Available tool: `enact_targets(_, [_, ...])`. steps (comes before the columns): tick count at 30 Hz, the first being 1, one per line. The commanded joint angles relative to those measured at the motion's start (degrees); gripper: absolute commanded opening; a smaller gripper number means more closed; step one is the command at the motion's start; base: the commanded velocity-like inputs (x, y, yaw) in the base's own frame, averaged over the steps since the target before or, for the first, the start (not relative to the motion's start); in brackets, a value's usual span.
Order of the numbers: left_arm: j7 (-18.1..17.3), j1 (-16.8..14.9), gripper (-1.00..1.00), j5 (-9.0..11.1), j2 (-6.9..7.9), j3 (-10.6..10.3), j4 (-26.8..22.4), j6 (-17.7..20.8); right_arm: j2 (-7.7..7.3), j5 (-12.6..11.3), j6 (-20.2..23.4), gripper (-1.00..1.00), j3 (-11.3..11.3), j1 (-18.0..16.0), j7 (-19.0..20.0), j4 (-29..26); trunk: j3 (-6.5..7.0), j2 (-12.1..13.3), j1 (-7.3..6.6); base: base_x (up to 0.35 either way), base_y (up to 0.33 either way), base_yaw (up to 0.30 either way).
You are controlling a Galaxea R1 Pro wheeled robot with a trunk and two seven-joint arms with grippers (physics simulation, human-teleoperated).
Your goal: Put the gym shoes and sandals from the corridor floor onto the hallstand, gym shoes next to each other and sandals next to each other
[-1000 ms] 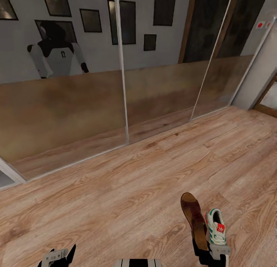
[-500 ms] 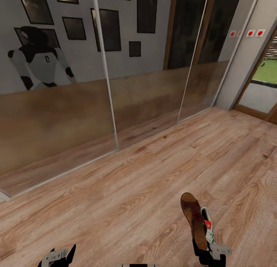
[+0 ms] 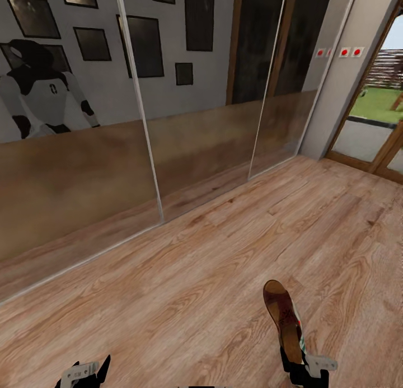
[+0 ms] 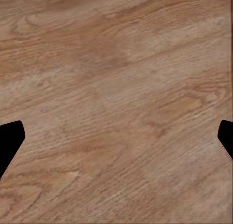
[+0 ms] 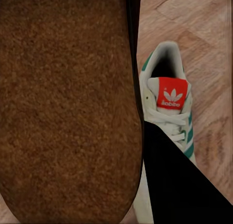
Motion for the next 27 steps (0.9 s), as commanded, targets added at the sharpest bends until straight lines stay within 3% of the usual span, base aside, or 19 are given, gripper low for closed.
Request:
enact_targets(1, [-0.32, -0.07, 1.00, -0.60, -0.09, 0.42, -0.01, -0.34, -0.01, -0.79, -0.12, -1.00, 0.40, -0.05, 0.50, 0.07, -0.03, -0.02, 0.01, 0.193, 0.180, -0.231])
enact_targets(27, [-0.32, -0.07, 1.00, -0.72, -0.16, 0.25, 0.08, -0.34, 0.34, -0.86, -0.11, -1.00, 0.40, -0.05, 0.41, 0.08, 0.03, -0.02, 0.01, 0.194, 0.267, -0.281])
